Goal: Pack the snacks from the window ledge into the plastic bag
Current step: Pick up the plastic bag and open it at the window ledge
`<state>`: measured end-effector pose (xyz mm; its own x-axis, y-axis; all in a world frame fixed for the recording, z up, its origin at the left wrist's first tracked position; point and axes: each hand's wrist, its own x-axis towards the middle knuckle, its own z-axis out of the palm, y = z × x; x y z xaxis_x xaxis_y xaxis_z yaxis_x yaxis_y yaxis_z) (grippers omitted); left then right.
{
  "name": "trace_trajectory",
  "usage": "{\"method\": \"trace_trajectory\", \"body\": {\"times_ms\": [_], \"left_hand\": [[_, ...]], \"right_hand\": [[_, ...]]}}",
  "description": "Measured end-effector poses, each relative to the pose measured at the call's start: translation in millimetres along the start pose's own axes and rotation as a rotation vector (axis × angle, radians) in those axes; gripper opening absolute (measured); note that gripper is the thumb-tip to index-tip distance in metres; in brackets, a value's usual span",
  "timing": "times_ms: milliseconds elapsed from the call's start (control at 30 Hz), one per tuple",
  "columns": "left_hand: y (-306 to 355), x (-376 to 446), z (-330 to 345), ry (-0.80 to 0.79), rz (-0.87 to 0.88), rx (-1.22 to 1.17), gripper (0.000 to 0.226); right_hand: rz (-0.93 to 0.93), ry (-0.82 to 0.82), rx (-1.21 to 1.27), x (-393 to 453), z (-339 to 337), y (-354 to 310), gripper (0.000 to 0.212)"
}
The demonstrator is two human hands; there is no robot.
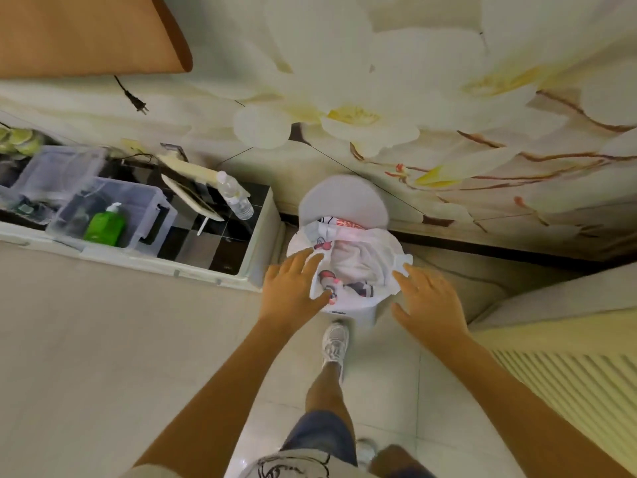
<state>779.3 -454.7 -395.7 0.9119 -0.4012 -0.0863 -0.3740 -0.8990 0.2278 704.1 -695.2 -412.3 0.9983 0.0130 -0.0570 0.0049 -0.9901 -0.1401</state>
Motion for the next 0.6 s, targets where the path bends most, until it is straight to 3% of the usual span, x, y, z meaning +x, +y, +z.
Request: {"method": "trace_trajectory", "body": {"times_ms": [267, 467, 600], "left_hand": [[-28, 131, 107, -0.286, -0.038, 0.093, 0.070], [-48, 166, 193, -0.479, -0.220, 0.143, 0.076], [-57, 172, 233, -0.528, -0.260, 0.139, 0.080]], "right_hand": [[0.128, -0.211, -0.006, 102, 107, 38, 0.067], [0.160, -0.383, -0.136, 138, 187, 59, 0.080], [0.184, -0.405, -0.110, 150, 213, 64, 0.081]]}}
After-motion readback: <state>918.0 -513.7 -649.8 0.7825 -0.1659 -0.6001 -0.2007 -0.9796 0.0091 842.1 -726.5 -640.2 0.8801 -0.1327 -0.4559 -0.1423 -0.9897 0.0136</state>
